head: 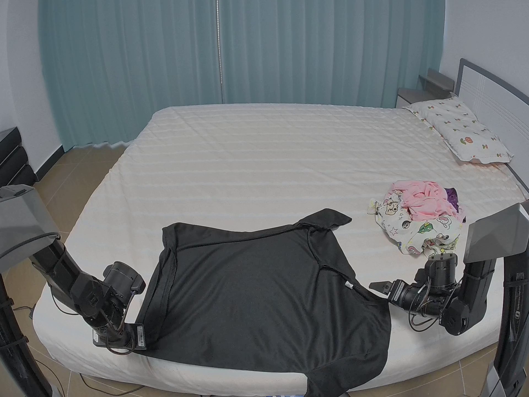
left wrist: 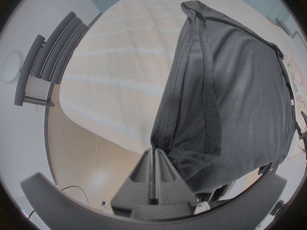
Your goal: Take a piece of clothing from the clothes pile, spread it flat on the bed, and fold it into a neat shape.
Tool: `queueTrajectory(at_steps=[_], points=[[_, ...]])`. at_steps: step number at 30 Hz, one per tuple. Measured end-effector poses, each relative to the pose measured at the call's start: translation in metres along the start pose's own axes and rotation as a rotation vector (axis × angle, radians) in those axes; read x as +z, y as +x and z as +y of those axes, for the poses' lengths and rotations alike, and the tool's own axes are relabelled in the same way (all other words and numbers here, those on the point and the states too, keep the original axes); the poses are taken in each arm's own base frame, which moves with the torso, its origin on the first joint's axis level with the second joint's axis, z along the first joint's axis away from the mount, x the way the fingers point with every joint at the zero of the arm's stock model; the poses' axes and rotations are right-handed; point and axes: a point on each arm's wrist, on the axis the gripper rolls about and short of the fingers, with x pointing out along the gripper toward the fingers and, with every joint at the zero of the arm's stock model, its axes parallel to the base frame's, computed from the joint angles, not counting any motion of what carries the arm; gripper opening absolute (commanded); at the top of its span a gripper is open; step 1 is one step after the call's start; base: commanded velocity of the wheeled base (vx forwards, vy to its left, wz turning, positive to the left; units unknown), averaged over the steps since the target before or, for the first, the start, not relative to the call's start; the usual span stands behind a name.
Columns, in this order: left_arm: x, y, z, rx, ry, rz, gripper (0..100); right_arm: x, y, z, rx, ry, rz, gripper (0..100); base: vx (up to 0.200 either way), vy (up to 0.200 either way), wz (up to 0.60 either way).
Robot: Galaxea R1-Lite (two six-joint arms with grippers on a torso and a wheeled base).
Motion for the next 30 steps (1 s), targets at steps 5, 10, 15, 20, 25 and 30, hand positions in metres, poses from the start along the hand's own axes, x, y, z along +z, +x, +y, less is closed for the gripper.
queueTrajectory(at_steps=[5, 10, 15, 20, 25, 30], points=[[0.0, 0.002, 0.005, 0.001, 0.012, 0.015, 100, -0.01, 0.0, -0.004, -0.004, -0.052, 0.051, 100, 0.0, 0.0, 0.0], [0.001, 0.002, 0.008, -0.002, 0.009, 0.024, 100, -0.015, -0.001, -0.008, -0.016, -0.084, 0.074, 0, 0.0, 0.0, 0.0], [0.006, 0.002, 0.013, -0.005, -0.02, 0.011, 100, -0.019, -0.004, -0.011, -0.034, -0.105, 0.091, 0, 0.0, 0.0, 0.0], [0.016, 0.001, 0.016, -0.024, -0.059, -0.016, 100, -0.017, -0.012, -0.019, -0.063, -0.14, 0.093, 0, 0.0, 0.0, 0.0], [0.025, -0.002, 0.018, -0.073, -0.091, -0.027, 100, -0.013, -0.019, -0.026, -0.087, -0.179, 0.089, 0, 0.0, 0.0, 0.0], [0.034, -0.007, 0.021, -0.116, -0.124, -0.051, 100, -0.012, -0.027, -0.03, -0.113, -0.196, 0.109, 100, 0.0, 0.0, 0.0]])
